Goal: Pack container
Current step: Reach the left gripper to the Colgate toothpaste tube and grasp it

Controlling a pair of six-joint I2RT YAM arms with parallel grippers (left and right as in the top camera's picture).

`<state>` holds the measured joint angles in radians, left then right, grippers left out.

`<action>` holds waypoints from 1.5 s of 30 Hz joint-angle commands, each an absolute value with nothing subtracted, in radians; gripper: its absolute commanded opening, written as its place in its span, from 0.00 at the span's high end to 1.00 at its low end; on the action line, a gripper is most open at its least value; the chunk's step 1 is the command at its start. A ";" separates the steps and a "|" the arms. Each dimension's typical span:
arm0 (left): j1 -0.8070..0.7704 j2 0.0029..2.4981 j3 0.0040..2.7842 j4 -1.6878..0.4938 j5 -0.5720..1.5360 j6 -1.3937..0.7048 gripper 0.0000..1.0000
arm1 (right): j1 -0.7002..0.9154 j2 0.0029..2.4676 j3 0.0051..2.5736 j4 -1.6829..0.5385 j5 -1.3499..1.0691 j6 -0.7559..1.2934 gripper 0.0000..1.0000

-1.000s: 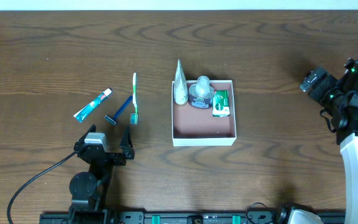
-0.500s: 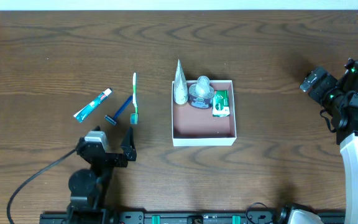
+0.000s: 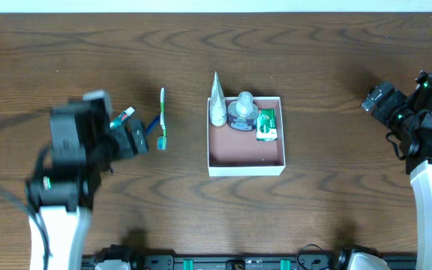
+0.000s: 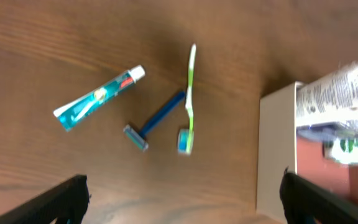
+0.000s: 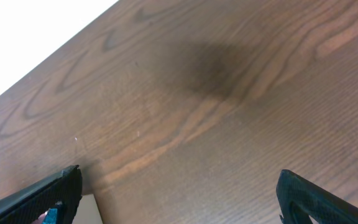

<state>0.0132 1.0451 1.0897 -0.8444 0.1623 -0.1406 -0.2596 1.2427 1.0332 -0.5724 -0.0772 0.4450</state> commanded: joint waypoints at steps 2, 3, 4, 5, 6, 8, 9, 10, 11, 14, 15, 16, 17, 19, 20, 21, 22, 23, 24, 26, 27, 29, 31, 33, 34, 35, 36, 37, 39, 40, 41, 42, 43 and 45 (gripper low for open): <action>0.019 1.222 1.267 -0.904 0.136 0.007 0.02 | -0.268 1.242 1.040 -0.572 -0.071 0.459 0.01; 0.019 1.240 1.272 -0.899 0.107 0.007 0.02 | -0.268 1.242 1.040 -0.572 -0.071 0.459 0.01; 0.019 1.261 1.272 -0.880 0.052 0.007 0.02 | -0.268 1.242 1.040 -0.572 -0.071 0.459 0.01; 0.019 1.282 1.272 -0.869 -0.007 0.008 0.02 | -0.268 1.242 1.040 -0.572 -0.071 0.459 0.01; 0.019 1.296 1.272 -0.866 -0.051 0.007 0.02 | -0.268 1.242 1.040 -0.573 -0.071 0.459 0.01; 0.030 1.338 1.272 -0.862 -0.102 0.007 0.02 | -0.268 1.242 1.040 -0.572 -0.071 0.459 0.01; 0.038 1.357 1.272 -0.859 -0.098 0.007 0.02 | -0.268 1.242 1.040 -0.573 -0.071 0.459 0.01; 0.049 1.384 1.272 -0.854 -0.097 0.007 0.02 | -0.268 1.242 1.040 -0.572 -0.071 0.459 0.01; 0.056 1.401 1.272 -0.850 -0.097 0.007 0.02 | -0.268 1.242 1.040 -0.573 -0.071 0.459 0.01; 0.078 1.465 1.272 -0.836 -0.084 0.065 0.02 | -0.268 1.242 1.040 -0.573 -0.071 0.459 0.01; 0.083 1.485 1.272 -0.829 -0.060 0.107 0.02 | -0.268 1.242 1.040 -0.573 -0.071 0.459 0.01; 0.088 1.507 1.272 -0.820 -0.023 0.159 0.02 | -0.268 1.242 1.040 -0.572 -0.071 0.459 0.01; 0.094 1.539 1.272 -0.808 0.027 0.222 0.02 | -0.268 1.242 1.040 -0.572 -0.071 0.459 0.01; 0.100 1.583 1.272 -0.796 0.060 0.280 0.02 | -0.268 1.242 1.040 -0.573 -0.071 0.459 0.01; 0.102 1.607 1.272 -0.790 0.062 0.300 0.02 | -0.268 1.242 1.040 -0.572 -0.071 0.459 0.01; 0.104 1.629 1.272 -0.783 0.061 0.310 0.02 | -0.268 1.242 1.040 -0.572 -0.071 0.459 0.01; 0.107 1.650 1.272 -0.775 0.061 0.315 0.02 | -0.268 1.242 1.040 -0.572 -0.071 0.459 0.01; 0.110 1.671 1.272 -0.770 0.061 0.315 0.02 | -0.268 1.242 1.040 -0.572 -0.071 0.459 0.01; 0.115 1.694 1.272 -0.764 0.061 0.315 0.02 | -0.268 1.242 1.040 -0.572 -0.071 0.459 0.01; 0.126 1.732 1.272 -0.764 0.061 0.315 0.02 | -0.268 1.242 1.040 -0.572 -0.071 0.459 0.01; 0.134 1.749 1.272 -0.764 0.061 0.314 0.02 | -0.268 1.242 1.040 -0.573 -0.071 0.459 0.01; 0.150 1.784 1.272 -0.761 0.061 0.314 0.02 | -0.268 1.242 1.040 -0.573 -0.071 0.459 0.01; 0.166 1.811 1.272 -0.756 0.061 0.314 0.02 | -0.268 1.242 1.040 -0.572 -0.071 0.459 0.01; 0.181 1.831 1.272 -0.738 0.061 0.314 0.02 | -0.268 1.242 1.040 -0.572 -0.071 0.459 0.01; 0.188 1.838 1.272 -0.730 0.061 0.314 0.02 | -0.268 1.242 1.040 -0.573 -0.071 0.459 0.01; 0.194 1.844 1.272 -0.720 0.061 0.314 0.02 | -0.268 1.242 1.040 -0.573 -0.071 0.459 0.01; 0.199 1.849 1.272 -0.713 0.061 0.314 0.02 | -0.268 1.242 1.040 -0.572 -0.071 0.459 0.01; 0.202 1.853 1.272 -0.705 0.061 0.314 0.02 | -0.268 1.242 1.040 -0.573 -0.071 0.459 0.01; 0.206 1.864 1.272 -0.689 0.061 0.315 0.01 | -0.268 1.242 1.040 -0.573 -0.071 0.459 0.01; 0.207 1.869 1.272 -0.682 0.061 0.315 0.01 | -0.268 1.242 1.040 -0.573 -0.071 0.459 0.01; 0.207 1.874 1.271 -0.675 0.061 0.315 0.01 | -0.268 1.242 1.040 -0.573 -0.071 0.459 0.01; 0.206 1.879 1.271 -0.668 0.061 0.315 0.01 | -0.268 1.242 1.040 -0.573 -0.071 0.459 0.01; 0.206 1.885 1.270 -0.660 0.061 0.315 0.01 | -0.268 1.242 1.040 -0.573 -0.071 0.459 0.01; 0.206 1.895 1.269 -0.648 0.061 0.315 0.01 | -0.268 1.242 1.040 -0.573 -0.071 0.459 0.01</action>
